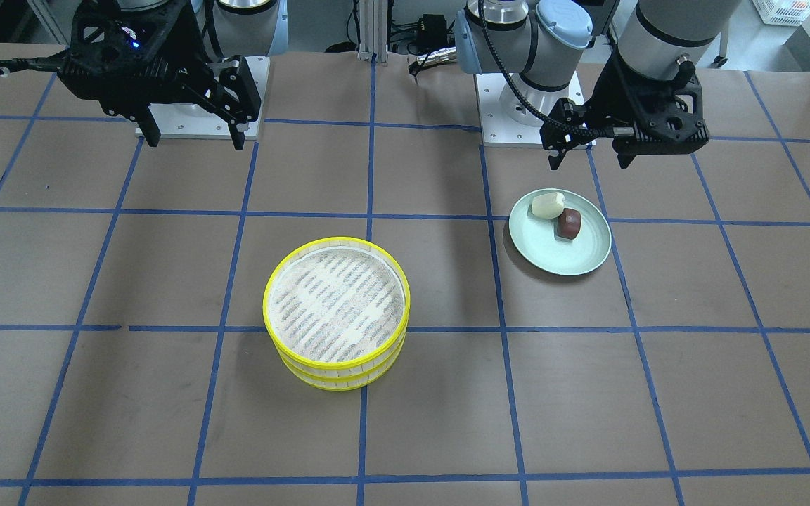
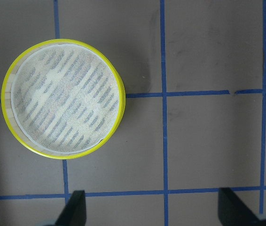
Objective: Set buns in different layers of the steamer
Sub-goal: 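Lower the left gripper over the plate above the white bun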
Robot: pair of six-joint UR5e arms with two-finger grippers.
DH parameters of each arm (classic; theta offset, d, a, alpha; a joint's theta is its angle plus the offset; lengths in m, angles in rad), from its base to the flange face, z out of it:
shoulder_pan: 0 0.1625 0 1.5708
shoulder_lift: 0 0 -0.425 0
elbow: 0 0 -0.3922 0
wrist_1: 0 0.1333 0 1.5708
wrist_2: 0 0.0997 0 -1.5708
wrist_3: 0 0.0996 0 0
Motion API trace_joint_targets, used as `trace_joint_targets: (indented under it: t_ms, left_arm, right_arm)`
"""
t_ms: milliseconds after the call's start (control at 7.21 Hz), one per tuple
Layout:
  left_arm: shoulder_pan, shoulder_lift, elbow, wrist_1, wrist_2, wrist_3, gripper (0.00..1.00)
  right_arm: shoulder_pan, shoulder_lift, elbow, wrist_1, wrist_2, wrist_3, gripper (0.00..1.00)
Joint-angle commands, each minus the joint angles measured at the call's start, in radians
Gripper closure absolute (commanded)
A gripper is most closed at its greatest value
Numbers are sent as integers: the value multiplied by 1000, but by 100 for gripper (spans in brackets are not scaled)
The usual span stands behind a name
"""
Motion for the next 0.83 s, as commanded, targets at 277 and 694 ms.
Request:
trace_joint_targets:
  t_ms: [277, 694]
  left_arm:
    - [124, -21, -174, -35, 4, 37, 0]
    - [131, -73, -237, -49, 6, 38, 0]
  right_arm:
    - [0, 0, 2, 0, 0, 0, 0]
    - [0, 0, 2, 0, 0, 2, 0]
